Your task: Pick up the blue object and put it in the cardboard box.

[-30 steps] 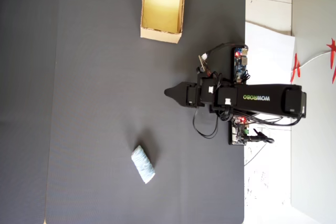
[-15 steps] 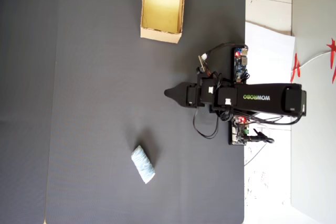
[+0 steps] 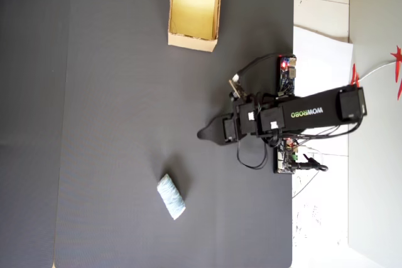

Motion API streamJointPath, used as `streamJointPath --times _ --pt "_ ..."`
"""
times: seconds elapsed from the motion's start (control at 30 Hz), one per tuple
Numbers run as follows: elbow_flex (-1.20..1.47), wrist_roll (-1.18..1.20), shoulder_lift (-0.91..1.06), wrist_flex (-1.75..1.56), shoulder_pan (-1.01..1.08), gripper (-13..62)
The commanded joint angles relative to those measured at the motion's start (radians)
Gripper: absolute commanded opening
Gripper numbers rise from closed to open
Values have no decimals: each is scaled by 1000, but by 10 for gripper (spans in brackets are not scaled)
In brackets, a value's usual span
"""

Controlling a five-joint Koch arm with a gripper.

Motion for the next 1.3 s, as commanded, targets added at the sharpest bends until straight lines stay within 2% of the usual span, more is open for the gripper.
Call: streamJointPath --times 0.0,0.33,0.67,1.1,1.27 --pt "35 26 87 57 -67 340" --pt "25 29 87 12 -304 338" --pt "-63 29 71 48 -371 332" --pt "-492 -51 -89 319 -390 332" --pt "-765 -57 -302 468 -393 333"
